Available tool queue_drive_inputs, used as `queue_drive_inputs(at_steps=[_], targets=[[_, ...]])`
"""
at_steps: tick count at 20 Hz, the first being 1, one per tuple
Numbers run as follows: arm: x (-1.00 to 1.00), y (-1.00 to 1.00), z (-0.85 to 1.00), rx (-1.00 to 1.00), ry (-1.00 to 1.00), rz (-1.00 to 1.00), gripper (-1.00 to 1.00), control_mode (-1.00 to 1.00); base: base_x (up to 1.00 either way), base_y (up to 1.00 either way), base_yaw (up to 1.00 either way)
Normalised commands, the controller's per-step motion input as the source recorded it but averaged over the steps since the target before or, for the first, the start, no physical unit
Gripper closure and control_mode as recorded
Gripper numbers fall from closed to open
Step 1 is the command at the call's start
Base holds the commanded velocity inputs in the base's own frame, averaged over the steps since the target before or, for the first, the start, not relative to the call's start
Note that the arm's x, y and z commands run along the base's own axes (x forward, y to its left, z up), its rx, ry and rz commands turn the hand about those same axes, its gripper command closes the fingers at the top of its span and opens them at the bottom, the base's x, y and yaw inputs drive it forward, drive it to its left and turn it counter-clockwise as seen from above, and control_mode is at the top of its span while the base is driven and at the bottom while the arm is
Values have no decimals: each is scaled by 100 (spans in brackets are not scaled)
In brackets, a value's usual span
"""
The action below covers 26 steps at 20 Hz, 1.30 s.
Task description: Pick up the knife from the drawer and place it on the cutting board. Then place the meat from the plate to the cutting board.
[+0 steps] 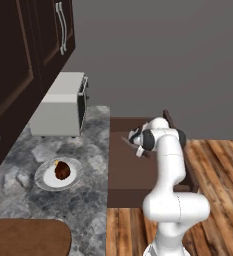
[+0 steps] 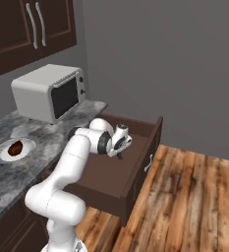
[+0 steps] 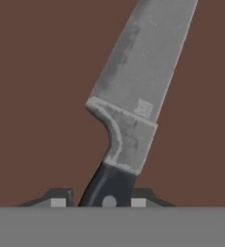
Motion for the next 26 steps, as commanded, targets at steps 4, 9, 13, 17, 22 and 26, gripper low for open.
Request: queue_drive_inputs(at_steps=[4, 9, 13, 17, 22, 26], targets=[[-38, -39, 23, 0, -11, -1, 100, -100, 0, 0, 0], [-37, -20, 57, 0, -3, 0, 100, -100, 0, 0, 0], [-42, -10, 93, 0, -1, -1, 100, -100, 0, 0, 0], [-34, 0, 100, 0, 0, -8, 100, -100, 0, 0, 0], [-76, 1, 69, 0, 0, -20, 100, -100, 0, 0, 0], [-100, 1, 60, 0, -1, -26, 100, -100, 0, 0, 0]])
